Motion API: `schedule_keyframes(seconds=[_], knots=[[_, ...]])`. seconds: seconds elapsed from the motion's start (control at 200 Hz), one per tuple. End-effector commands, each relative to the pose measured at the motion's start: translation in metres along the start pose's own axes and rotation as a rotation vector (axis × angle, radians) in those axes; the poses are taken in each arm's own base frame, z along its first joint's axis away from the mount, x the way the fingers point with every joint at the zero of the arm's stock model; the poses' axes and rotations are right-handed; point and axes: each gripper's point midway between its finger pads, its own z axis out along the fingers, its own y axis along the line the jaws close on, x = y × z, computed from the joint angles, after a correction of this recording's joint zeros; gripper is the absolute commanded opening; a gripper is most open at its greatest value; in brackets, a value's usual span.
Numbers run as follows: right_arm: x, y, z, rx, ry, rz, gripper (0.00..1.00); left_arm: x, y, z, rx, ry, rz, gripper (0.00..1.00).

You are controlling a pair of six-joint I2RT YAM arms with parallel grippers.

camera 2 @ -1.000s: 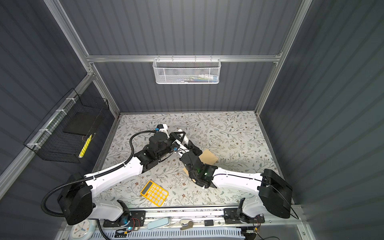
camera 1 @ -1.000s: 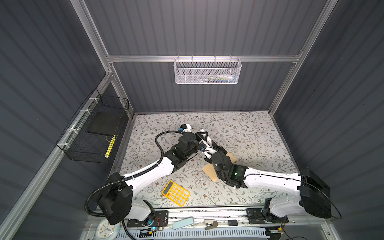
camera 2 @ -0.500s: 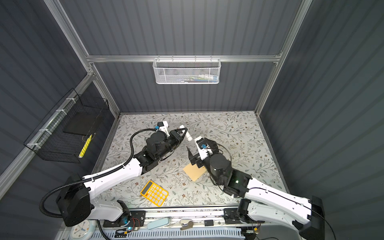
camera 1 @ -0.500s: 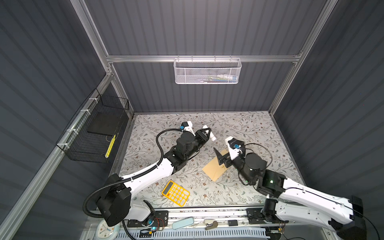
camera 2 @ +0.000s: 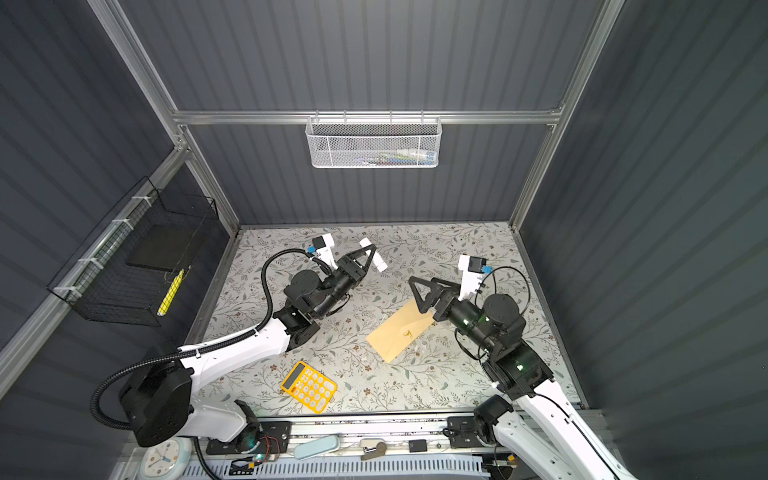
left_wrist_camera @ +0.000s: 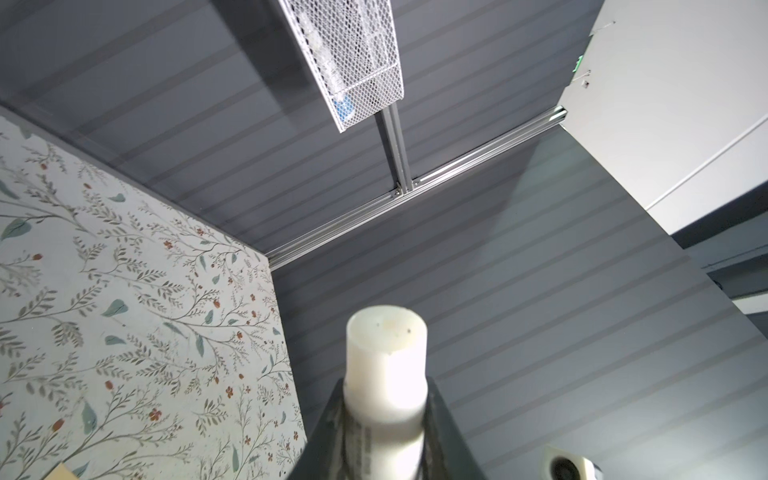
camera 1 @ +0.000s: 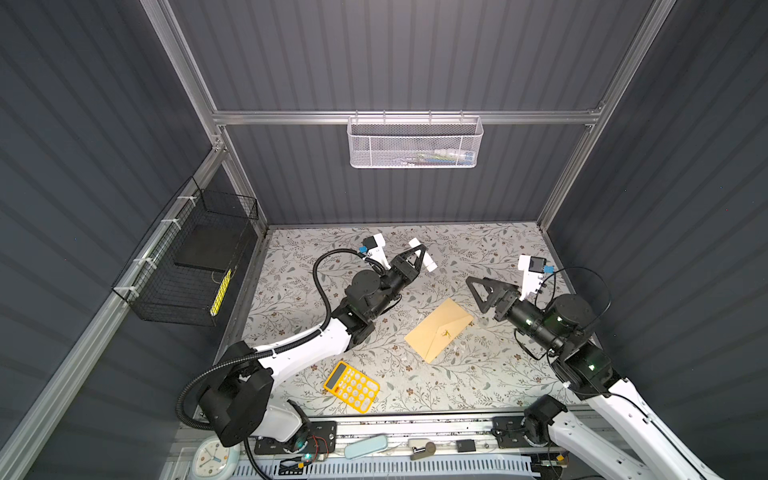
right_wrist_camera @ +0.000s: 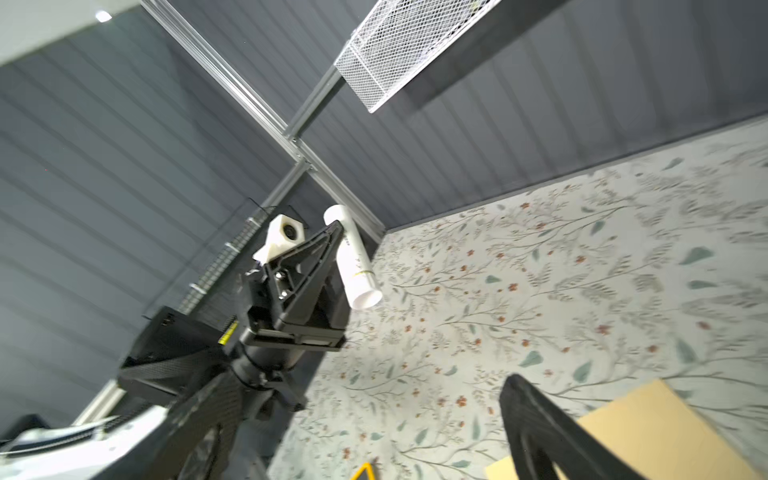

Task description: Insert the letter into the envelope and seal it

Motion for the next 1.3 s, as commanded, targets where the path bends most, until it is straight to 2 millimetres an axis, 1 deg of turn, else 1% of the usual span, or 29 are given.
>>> schedule_keyframes(seconds=[0.0,0.095,0.195,0.3,0.395,0.59,0.675,0.785,0.805,1.046,1.291], knots=[[0.003,0.021,0.004,-0.247,0.059,0.289,0.99,-0.004,-0.031,0.0,0.13,-0.019,0.043,0.0],[-0.004,0.016,0.011,-0.324,0.045,0.372,0.95,-0.005,-0.035,0.0,0.146,-0.023,0.048,0.0],[0.0,0.009,0.02,-0.319,0.065,0.381,0.92,-0.005,-0.038,0.001,0.158,-0.023,0.051,0.0],[-0.005,0.014,0.022,-0.387,0.042,0.392,0.89,-0.003,-0.04,0.001,0.169,-0.021,0.054,0.0],[-0.002,0.015,0.028,-0.42,0.074,0.406,0.85,-0.002,-0.039,0.002,0.172,-0.022,0.051,0.0],[-0.002,0.014,0.035,-0.488,0.072,0.445,0.79,-0.001,-0.042,0.004,0.184,-0.02,0.047,0.0],[0.0,0.016,0.039,-0.498,0.081,0.441,0.78,0.0,-0.041,0.005,0.182,-0.02,0.045,0.0],[0.002,0.023,0.041,-0.514,0.092,0.427,0.76,0.001,-0.04,0.005,0.182,-0.02,0.042,0.0],[0.007,0.016,0.047,-0.493,0.105,0.442,0.76,0.001,-0.04,0.005,0.18,-0.02,0.042,0.0],[0.022,0.019,0.058,-0.496,0.142,0.452,0.72,0.001,-0.039,0.006,0.175,-0.02,0.04,0.0],[0.026,0.028,0.067,-0.52,0.163,0.451,0.67,0.003,-0.04,0.007,0.178,-0.016,0.038,0.0]])
